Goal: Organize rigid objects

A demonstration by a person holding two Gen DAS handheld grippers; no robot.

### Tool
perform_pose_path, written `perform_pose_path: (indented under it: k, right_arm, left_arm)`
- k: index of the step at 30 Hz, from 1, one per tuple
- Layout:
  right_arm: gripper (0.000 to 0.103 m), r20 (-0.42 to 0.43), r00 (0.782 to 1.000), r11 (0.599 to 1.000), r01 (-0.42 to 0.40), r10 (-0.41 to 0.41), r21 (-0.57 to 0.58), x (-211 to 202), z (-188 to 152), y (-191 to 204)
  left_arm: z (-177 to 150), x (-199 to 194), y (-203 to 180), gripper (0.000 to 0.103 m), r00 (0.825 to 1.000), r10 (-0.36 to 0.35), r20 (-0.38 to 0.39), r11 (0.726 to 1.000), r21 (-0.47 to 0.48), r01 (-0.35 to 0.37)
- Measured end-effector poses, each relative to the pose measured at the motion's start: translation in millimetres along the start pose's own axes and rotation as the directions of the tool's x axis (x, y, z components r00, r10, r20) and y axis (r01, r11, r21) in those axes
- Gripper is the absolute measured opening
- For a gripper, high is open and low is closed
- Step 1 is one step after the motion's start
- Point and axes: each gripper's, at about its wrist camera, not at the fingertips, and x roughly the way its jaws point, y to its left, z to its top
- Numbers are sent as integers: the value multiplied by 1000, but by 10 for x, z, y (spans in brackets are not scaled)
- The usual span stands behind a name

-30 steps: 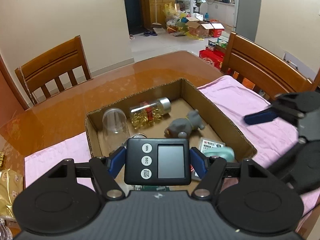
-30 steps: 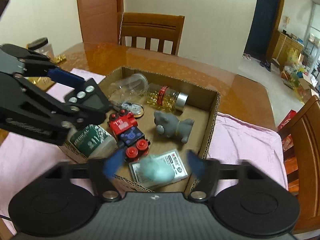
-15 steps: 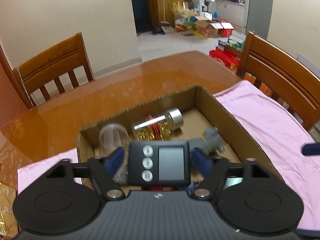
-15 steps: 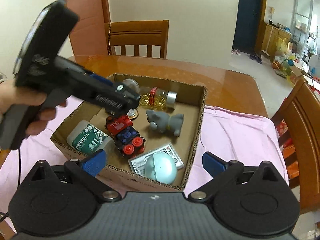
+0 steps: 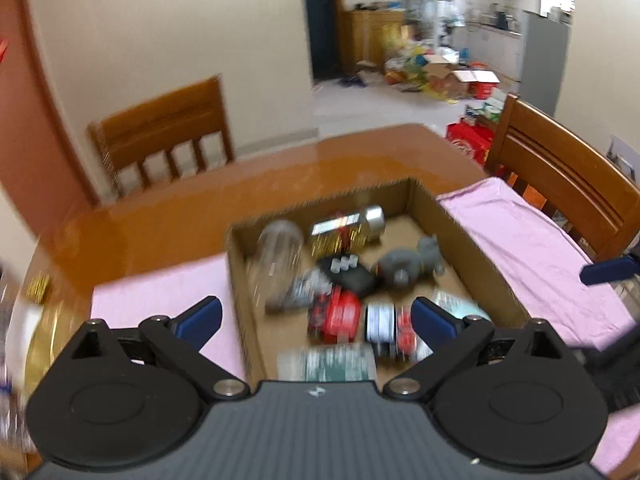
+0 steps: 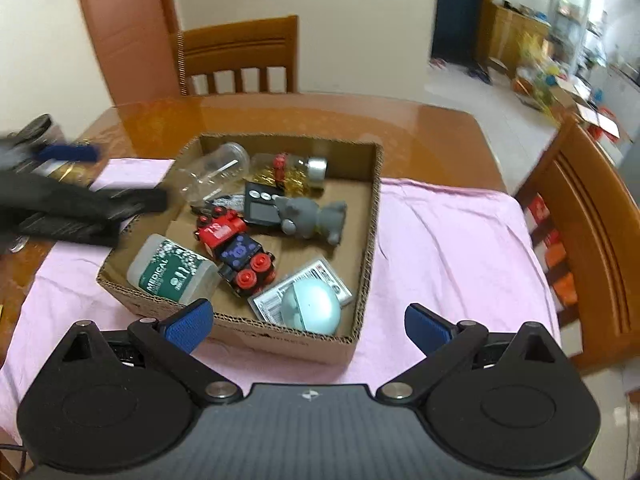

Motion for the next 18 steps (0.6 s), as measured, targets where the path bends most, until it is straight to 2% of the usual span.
perform_pose_path:
  k: [5, 8, 11, 18]
  right_arm:
    - [103, -34, 999, 999, 41, -40, 24, -63, -13, 111]
    - [103, -43, 998, 998, 54, -53, 29, -101, -34, 181]
    - [103, -48, 996, 997, 73, -71, 34, -151, -47, 246]
    - [103, -36, 997, 996, 74, -72, 46, -231, -55, 337]
  left_arm:
    - [-302, -241, 99, 100, 993, 69, -99, 991, -110, -80]
    - [-415, -338, 137, 100, 987, 73, -146, 983, -159, -96]
    - [-456, -441, 140, 100, 985, 84, -153, 976, -185, -112]
    - [-462, -513, 67, 100, 982, 106, -156, 977, -169, -132]
